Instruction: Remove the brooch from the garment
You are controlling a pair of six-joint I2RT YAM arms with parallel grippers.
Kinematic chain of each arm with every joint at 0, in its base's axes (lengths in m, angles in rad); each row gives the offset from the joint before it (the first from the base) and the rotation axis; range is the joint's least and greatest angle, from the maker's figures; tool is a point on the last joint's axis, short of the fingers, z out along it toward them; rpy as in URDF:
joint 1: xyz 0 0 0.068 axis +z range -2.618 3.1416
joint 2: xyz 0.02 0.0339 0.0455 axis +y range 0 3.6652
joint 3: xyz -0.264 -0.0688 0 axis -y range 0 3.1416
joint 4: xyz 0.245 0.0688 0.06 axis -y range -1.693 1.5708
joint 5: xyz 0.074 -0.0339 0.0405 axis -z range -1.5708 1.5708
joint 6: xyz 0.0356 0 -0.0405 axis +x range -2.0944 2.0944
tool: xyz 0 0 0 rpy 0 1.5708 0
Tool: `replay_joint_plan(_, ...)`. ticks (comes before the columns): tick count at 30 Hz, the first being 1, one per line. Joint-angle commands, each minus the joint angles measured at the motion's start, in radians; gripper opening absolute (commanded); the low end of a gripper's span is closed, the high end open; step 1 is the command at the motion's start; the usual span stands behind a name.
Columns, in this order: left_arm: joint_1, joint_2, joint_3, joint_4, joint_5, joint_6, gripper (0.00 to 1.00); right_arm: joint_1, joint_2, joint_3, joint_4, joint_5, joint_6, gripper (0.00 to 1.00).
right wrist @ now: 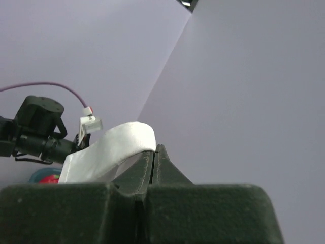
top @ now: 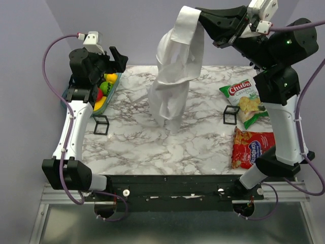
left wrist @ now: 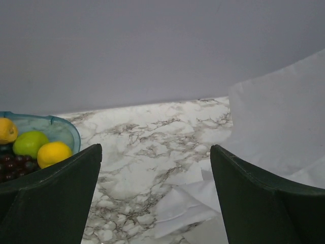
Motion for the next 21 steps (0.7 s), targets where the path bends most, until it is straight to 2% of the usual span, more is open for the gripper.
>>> replay_joint_plan(1,0.004,0.073,-0.005,0.05,0.076,-0.034,0.95,-0.018,-0.132,-0.309,-0.032,0.153,-0.04,0.01)
replay_joint_plan(2,0.004,0.08,-0.009,0.058,0.097,-0.036,0.95,-0.035,-0.171,-0.48,-0.037,0.188,-0.033,0.01)
replay_joint_plan(3,0.004,0.089,-0.021,0.069,0.125,-0.037,0.95,-0.083,-0.242,-0.555,-0.041,0.202,0.001,0.01)
replay_joint_plan(5,0.0,0.115,-0.036,0.092,0.227,-0.025,0.95,-0.154,-0.292,-0.764,-0.055,0.236,0.065,0.01)
replay_joint_plan(6,-0.003,0.125,-0.051,0.09,0.269,-0.001,0.95,-0.229,-0.311,-0.831,-0.07,0.24,0.126,0.01)
replay_joint_plan(7,-0.014,0.147,-0.056,0.054,0.295,0.03,0.94,-0.271,-0.335,-0.885,-0.074,0.248,0.154,0.01)
replay_joint_plan(9,-0.063,0.17,-0.059,-0.026,0.315,0.191,0.92,-0.368,-0.338,-1.004,-0.087,0.257,0.199,0.01)
replay_joint_plan(10,-0.081,0.184,-0.065,-0.108,0.315,0.25,0.9,-0.387,-0.325,-1.027,-0.095,0.263,0.199,0.01)
replay_joint_plan(11,-0.103,0.187,-0.076,-0.139,0.305,0.382,0.9,-0.403,-0.315,-1.049,-0.104,0.27,0.199,0.01)
replay_joint_plan(14,-0.195,0.17,-0.179,-0.179,0.309,0.533,0.9,-0.443,-0.301,-1.126,-0.118,0.244,0.187,0.01)
replay_joint_plan(16,-0.265,0.169,-0.246,-0.207,0.318,0.691,0.9,-0.46,-0.301,-1.181,-0.115,0.225,0.185,0.01)
replay_joint_plan(18,-0.305,0.198,-0.262,-0.242,0.32,0.831,0.9,-0.467,-0.297,-1.207,-0.117,0.213,0.182,0.01)
replay_joint_plan(21,-0.375,0.288,-0.217,-0.334,0.321,0.929,0.9,-0.484,-0.285,-1.224,-0.124,0.211,0.204,0.01)
